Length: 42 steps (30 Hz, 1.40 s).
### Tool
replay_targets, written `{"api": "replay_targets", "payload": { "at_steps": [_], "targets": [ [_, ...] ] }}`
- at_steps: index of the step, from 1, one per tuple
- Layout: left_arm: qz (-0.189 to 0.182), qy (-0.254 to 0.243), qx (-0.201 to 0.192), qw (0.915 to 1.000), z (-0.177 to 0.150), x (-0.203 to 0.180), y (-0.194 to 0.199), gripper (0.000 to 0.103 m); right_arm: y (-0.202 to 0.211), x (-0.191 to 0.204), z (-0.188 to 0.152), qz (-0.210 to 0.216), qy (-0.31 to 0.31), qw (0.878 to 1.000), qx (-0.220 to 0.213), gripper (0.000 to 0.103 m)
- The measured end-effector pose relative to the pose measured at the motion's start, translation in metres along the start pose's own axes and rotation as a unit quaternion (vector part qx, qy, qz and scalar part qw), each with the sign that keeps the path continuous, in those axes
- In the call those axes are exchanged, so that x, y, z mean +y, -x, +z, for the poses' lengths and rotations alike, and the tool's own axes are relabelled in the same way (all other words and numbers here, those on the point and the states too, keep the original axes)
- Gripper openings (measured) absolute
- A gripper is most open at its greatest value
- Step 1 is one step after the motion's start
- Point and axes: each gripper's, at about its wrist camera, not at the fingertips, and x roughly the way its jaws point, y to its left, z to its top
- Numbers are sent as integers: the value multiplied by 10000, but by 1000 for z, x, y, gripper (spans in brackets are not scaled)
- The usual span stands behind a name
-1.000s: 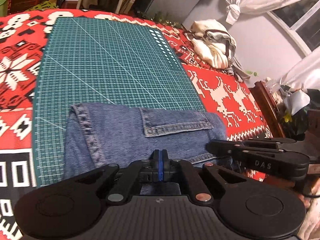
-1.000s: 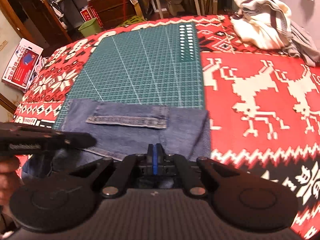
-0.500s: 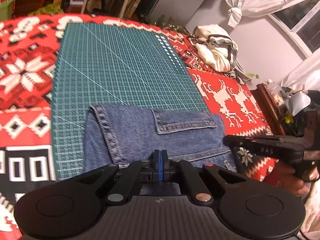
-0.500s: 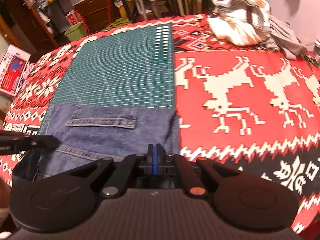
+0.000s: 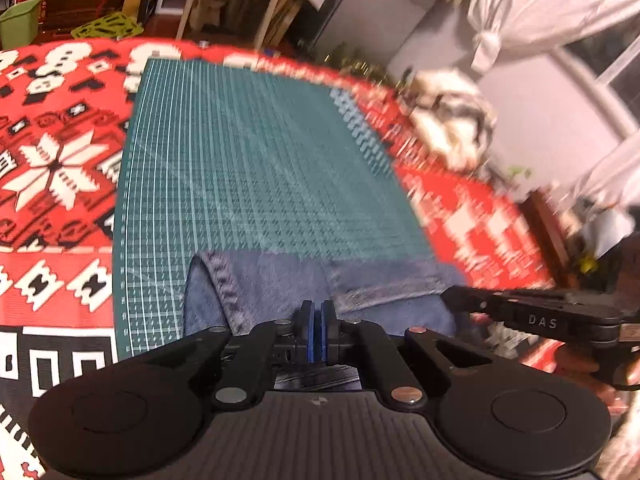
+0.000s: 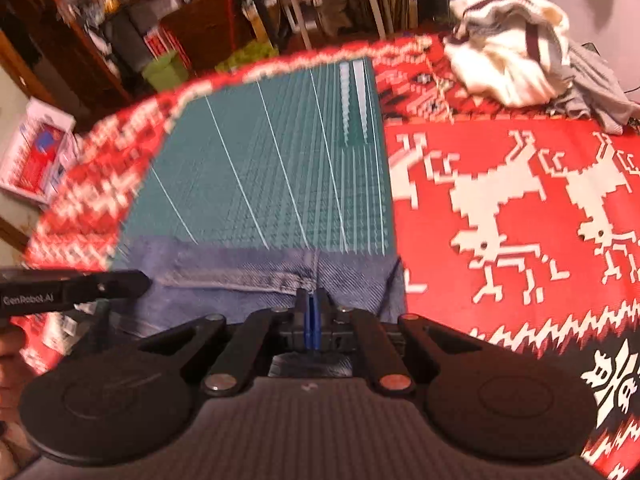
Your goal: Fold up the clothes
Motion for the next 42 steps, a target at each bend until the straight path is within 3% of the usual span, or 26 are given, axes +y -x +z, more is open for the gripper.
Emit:
{"api": "replay_targets", "payload": {
  "at_steps": [9,12,15,21,24,26,29,31,38,42],
  "targets": [
    [301,-102,-150,9994,-3,8,15,2,18,-9,-6,-132,21,9999,26,0],
    [209,-34,-263,9994,10,9,19,2,30,-5,1,-33,41,9999,-159,2],
    [-6,55,-240,9997,26,5,9,2,27,4,13,77,68,9996,-248,2],
    [229,-234,-75,9994,31,-4,-23,3,0,16,22,45,213,9997,-118,1],
    [181,-186,-133,9996,26,3,-23,3,-6,5,19,-85,178,9996,-207,0],
    [176,-170,-197,9995,24,5,-21,3,-5,-8,17,64,11,9998,-193,0],
    [271,-247,-270,9990,22,3,-16,3,-1,-16,14,-29,-9,9998,-196,0],
    [526,-292,-412,9973,21,3,-12,3,0,-20,10,-226,52,9995,-206,0],
    [565,-208,-484,9970,19,13,-3,3,6,-52,-3,-429,-427,9982,-40,3],
    [708,-148,-488,9962,17,11,4,3,29,-46,-2,-421,-310,9982,-297,3]
  ]
}}
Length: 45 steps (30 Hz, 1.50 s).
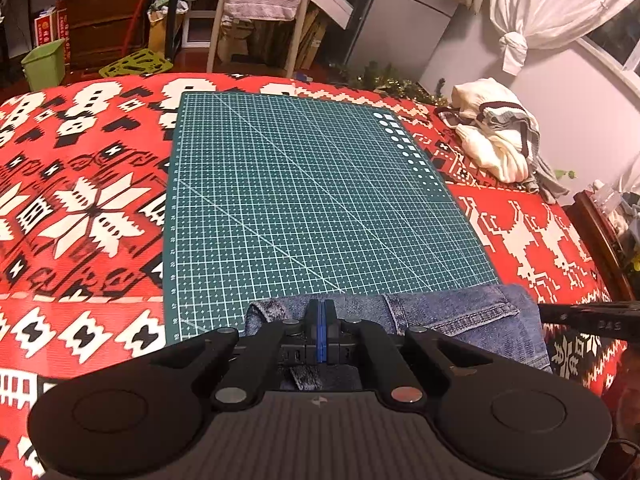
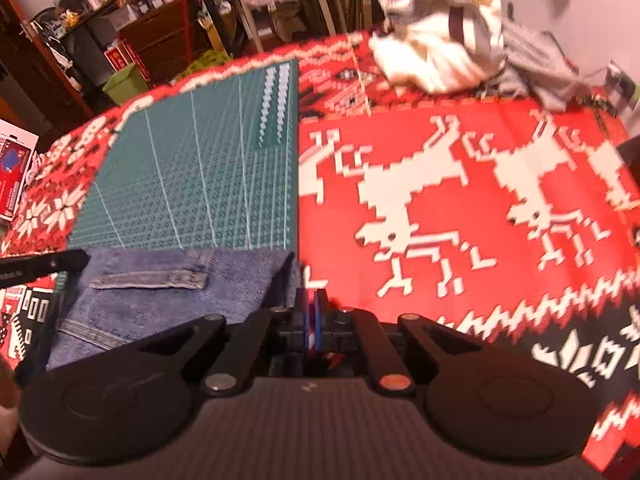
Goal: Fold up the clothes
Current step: 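Press the shorts' folded edge with the left gripper while the right gripper presses beside it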
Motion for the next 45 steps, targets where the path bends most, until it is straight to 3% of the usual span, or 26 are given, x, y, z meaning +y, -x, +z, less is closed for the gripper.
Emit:
{"api": "replay_targets", "payload": {
  "at_steps": [4,9,11,16,30,34,37,45],
  "targets": [
    [-442,289,49,9986,-2,1,17,2,24,23,2,410,272,9986,-180,3],
    [-1198,200,294,9922,-16,-20,30,2,19,70,-8,872,844,9925,138,4],
    [-1327,106,424,9902,-24,-27,31,2,13,85,-15,966,1005,9897,318,4],
    [-1212,-11,821,9892,-48,-27,15,3,-8,98,-30,912,1276,9858,605,3],
    [-1163,-341,784,9895,-62,-20,24,3,8,62,-39,870,1128,9881,576,0],
    [-1061,-483,725,9905,-62,-25,37,2,26,74,-39,883,1441,9846,445,4],
    [-1125,-531,605,9904,-57,-27,45,2,30,89,-32,1145,1583,9802,331,4],
    [-1214,-334,642,9900,-56,-16,27,3,-4,128,-38,1280,2066,9675,694,3]
  ]
}}
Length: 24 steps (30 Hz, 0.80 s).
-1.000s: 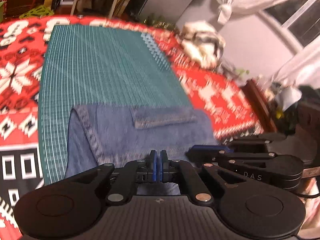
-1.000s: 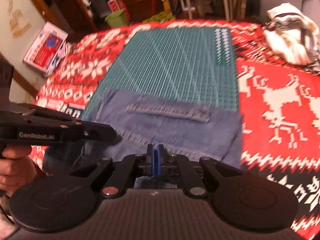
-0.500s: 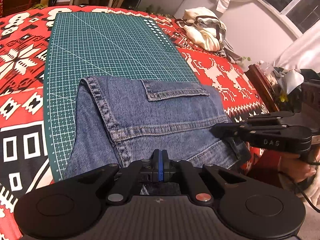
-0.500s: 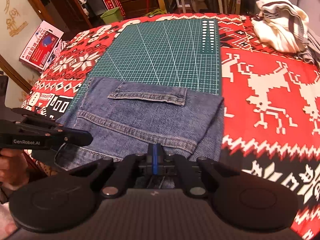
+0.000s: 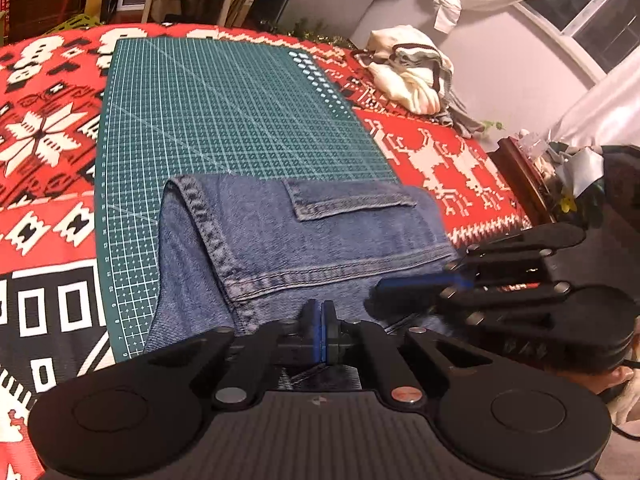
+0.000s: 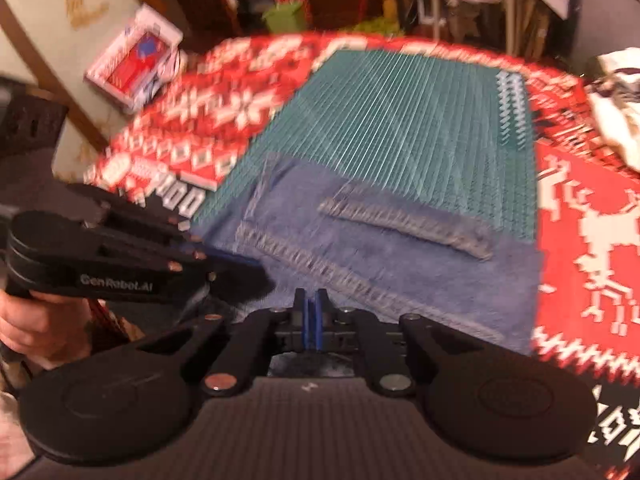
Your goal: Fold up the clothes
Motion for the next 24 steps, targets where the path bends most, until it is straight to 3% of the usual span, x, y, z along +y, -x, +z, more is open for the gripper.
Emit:
{"api": "replay_targets", "payload": {
  "at_steps": [5,24],
  "targets": [
    [-72,12,33,10000,-9,4,1,3,3,-1,-11,-91,154,9998,-117,1],
    [7,32,183,9998,-19,4,2,3,45,-69,-46,-339,-1036,9938,-221,0]
  ]
}}
